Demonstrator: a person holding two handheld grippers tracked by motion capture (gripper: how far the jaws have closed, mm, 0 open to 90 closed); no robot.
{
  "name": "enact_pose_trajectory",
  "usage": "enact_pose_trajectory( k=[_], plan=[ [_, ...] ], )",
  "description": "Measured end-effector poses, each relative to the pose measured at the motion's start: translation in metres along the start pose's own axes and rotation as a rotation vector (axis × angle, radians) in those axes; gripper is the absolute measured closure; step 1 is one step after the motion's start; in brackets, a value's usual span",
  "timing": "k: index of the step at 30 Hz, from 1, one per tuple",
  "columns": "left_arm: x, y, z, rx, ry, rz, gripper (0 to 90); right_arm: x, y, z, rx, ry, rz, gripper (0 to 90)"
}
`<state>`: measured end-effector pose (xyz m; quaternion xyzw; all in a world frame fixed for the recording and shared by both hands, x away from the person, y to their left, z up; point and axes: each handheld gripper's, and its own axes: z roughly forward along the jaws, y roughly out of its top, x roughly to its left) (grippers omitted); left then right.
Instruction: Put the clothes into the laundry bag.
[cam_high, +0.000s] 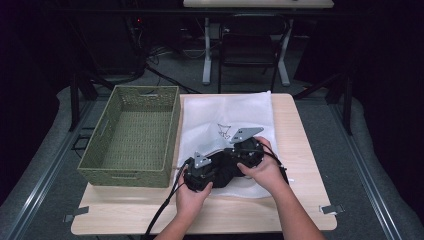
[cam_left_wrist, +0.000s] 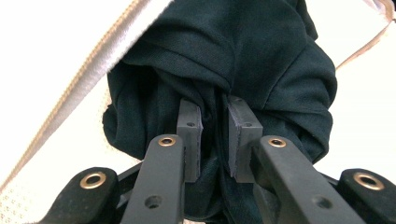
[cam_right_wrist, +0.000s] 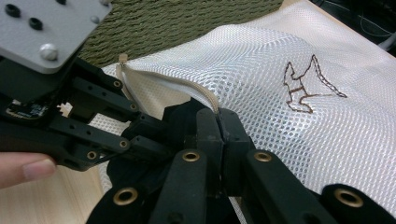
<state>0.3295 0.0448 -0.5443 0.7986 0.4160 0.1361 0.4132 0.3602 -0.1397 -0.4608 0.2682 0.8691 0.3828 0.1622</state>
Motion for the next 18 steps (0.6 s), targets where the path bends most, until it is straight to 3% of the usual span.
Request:
enact_pose_trajectory(
  k=[18],
  plan=[
    [0.009,0.011,0.012,-0.03,0.022,-0.039,77.7,0.0,0.0,0.0,-0.004,0.012,0.003,89.2]
  ],
)
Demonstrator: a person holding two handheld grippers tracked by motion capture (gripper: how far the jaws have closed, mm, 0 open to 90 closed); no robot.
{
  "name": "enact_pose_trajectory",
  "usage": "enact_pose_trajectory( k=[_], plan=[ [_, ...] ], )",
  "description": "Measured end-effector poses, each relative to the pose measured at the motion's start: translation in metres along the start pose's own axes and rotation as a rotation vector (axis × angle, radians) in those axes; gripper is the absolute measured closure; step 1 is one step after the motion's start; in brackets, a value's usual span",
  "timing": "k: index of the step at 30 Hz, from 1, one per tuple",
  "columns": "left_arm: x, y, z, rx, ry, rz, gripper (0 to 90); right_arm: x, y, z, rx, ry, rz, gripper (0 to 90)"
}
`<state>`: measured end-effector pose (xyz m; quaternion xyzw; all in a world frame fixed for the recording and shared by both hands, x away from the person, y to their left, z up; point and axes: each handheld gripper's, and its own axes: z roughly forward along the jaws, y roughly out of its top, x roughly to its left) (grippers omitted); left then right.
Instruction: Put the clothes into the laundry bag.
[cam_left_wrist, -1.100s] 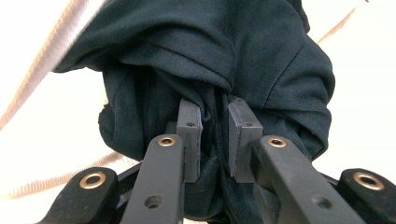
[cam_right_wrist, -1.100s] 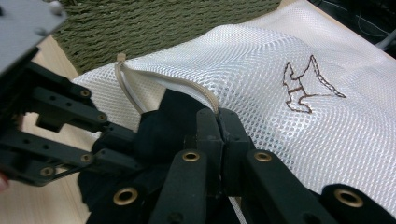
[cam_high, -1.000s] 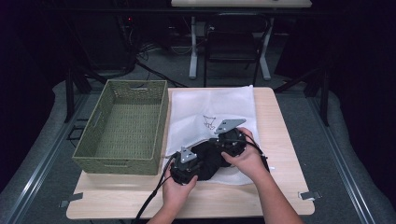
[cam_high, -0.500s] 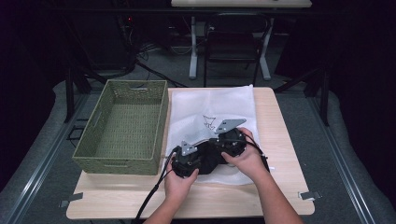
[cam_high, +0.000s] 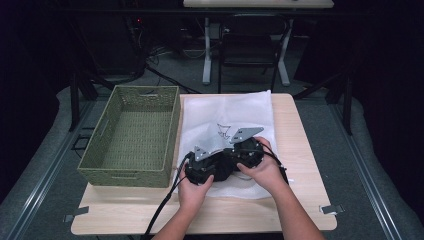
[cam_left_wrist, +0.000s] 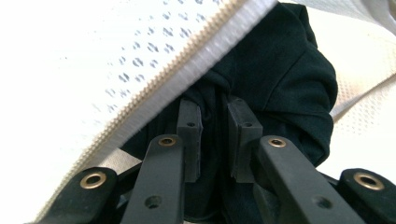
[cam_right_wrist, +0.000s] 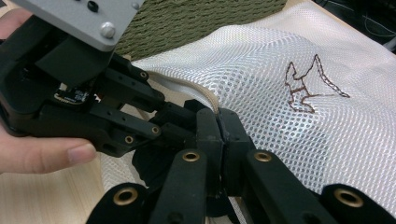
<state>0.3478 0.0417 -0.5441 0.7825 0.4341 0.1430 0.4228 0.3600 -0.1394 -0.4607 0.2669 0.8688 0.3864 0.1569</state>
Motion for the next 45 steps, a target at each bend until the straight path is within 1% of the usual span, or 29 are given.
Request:
enact_pose_trajectory(
  k=[2,7,10,13,15,18,20,22,25,28,32,35,37,41,45],
  plan=[
    [0.001,0.0,0.001,-0.004,0.001,-0.006,77.7,0.0,0.0,0.0,0.0,0.0,0.001,89.1],
    [0.002,0.0,0.001,0.001,-0.002,-0.007,76.5,-0.001,-0.001,0.0,-0.001,-0.002,0.004,89.2],
    [0.002,-0.001,-0.001,-0.001,-0.007,-0.006,72.0,-0.002,-0.001,0.0,-0.002,-0.009,0.006,89.1],
    [0.002,-0.002,-0.005,-0.002,-0.017,-0.01,65.8,-0.004,-0.002,-0.001,-0.004,-0.013,0.012,89.1],
    [0.002,-0.003,-0.007,-0.005,-0.031,-0.022,62.6,-0.004,-0.002,-0.001,-0.005,-0.014,0.015,89.1],
    [0.001,-0.006,-0.014,0.004,-0.053,-0.019,57.7,-0.004,-0.002,-0.001,-0.003,-0.017,0.016,89.1],
    [0.0,-0.008,-0.017,0.0,-0.06,-0.023,54.6,-0.005,-0.002,-0.001,-0.004,-0.018,0.015,89.0],
    [-0.001,-0.011,-0.022,0.006,-0.074,-0.018,52.2,-0.005,-0.003,-0.001,-0.004,-0.018,0.019,89.1],
    [-0.004,-0.017,-0.027,0.019,-0.081,-0.005,49.4,-0.005,-0.002,-0.001,-0.006,-0.02,0.015,89.0],
    [-0.006,-0.023,-0.029,0.037,-0.084,-0.008,45.0,-0.005,-0.002,-0.001,-0.007,-0.021,0.014,89.0],
    [-0.008,-0.029,-0.031,0.037,-0.071,0.011,41.6,-0.005,-0.002,-0.001,-0.005,-0.021,0.016,89.0],
    [-0.009,-0.033,-0.033,0.037,-0.066,0.01,37.4,-0.004,-0.002,-0.001,-0.005,-0.021,0.015,89.0],
    [-0.009,-0.034,-0.034,0.024,-0.061,0.0,36.0,-0.004,-0.002,-0.001,-0.007,-0.02,0.014,89.0],
    [-0.009,-0.037,-0.037,0.025,-0.052,0.001,34.2,-0.004,-0.002,-0.001,-0.005,-0.02,0.015,89.0],
    [-0.012,-0.039,-0.035,0.047,-0.042,0.02,31.4,-0.004,-0.002,-0.001,-0.006,-0.021,0.011,89.0]
  ],
)
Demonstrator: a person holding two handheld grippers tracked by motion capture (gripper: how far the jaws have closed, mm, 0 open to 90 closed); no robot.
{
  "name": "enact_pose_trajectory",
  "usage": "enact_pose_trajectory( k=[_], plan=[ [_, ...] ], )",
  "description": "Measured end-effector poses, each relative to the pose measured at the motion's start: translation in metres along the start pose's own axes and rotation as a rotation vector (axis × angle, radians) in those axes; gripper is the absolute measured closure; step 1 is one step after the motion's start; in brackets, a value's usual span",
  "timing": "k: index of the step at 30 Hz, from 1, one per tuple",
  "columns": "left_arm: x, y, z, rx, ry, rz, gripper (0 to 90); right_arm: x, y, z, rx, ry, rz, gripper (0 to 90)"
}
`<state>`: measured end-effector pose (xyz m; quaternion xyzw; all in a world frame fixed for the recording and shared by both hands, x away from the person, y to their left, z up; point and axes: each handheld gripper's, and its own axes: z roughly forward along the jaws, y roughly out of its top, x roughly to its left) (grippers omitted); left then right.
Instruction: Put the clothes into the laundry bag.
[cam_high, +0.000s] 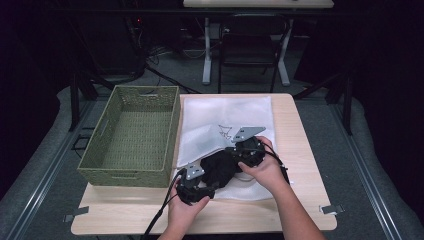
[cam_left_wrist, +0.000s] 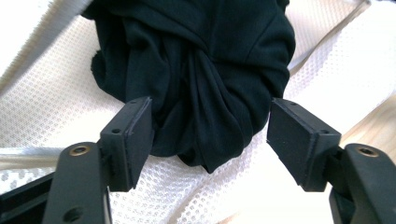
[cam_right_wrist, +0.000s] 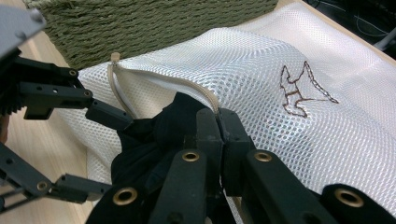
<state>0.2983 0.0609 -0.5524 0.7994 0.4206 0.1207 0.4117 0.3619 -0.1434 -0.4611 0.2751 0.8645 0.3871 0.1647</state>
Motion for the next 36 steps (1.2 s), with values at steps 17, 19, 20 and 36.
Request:
enact_pose_trajectory(
  k=[17,19,20,36],
  plan=[
    [0.002,-0.007,0.014,0.045,0.044,0.02,53.2,0.004,0.001,0.001,0.006,0.005,-0.007,89.0],
    [0.001,-0.007,0.013,0.043,0.042,0.029,59.1,0.004,0.001,0.002,0.007,0.008,-0.01,89.1],
    [0.0,-0.007,0.013,0.041,0.036,0.031,64.0,0.004,0.001,0.002,0.007,0.009,-0.009,89.1],
    [0.0,0.012,0.012,-0.004,-0.003,0.018,80.3,0.005,0.002,0.002,0.008,0.02,-0.015,89.1]
  ],
)
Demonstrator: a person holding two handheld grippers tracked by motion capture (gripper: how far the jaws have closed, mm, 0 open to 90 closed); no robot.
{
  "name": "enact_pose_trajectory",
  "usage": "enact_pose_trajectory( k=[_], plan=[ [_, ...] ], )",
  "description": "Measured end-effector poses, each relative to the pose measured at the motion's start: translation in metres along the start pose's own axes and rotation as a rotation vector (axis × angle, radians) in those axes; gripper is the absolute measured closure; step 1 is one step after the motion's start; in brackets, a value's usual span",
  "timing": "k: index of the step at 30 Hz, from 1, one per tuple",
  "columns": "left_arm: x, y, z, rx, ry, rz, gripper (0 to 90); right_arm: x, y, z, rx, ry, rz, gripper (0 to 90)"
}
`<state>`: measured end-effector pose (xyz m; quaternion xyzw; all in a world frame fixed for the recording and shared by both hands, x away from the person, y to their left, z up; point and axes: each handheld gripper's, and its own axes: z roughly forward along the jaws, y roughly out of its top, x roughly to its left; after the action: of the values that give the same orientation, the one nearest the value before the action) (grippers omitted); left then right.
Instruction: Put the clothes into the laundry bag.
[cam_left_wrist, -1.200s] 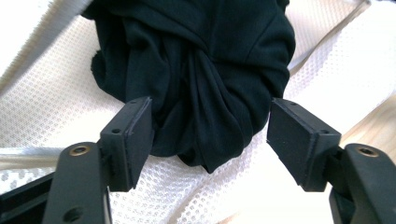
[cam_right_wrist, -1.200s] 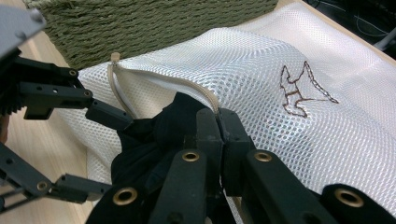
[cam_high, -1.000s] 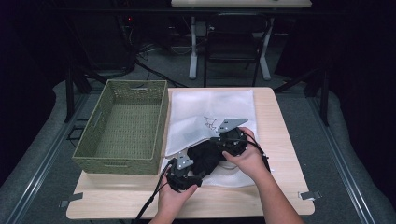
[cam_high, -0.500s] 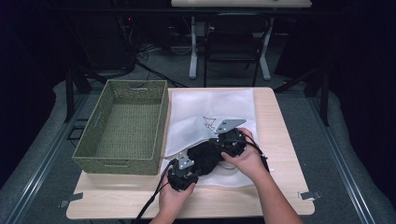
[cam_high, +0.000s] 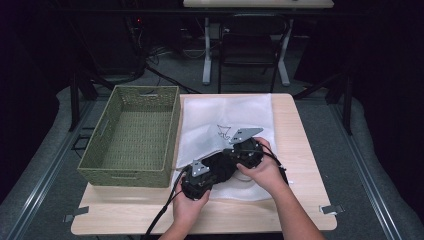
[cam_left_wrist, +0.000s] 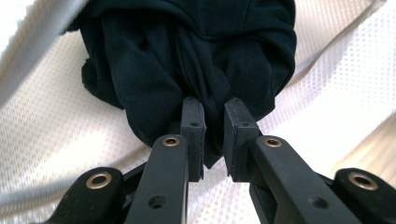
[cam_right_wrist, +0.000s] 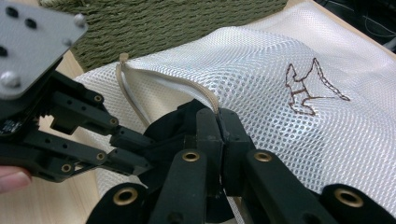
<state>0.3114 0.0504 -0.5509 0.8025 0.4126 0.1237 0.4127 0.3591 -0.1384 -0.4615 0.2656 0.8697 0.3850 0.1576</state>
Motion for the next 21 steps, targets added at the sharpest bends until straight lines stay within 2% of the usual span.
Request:
enact_pose_trajectory(
  k=[21],
  plan=[
    [0.008,0.018,0.018,-0.025,0.012,-0.041,80.3,-0.001,0.0,0.0,-0.003,0.01,0.008,89.1]
  ],
)
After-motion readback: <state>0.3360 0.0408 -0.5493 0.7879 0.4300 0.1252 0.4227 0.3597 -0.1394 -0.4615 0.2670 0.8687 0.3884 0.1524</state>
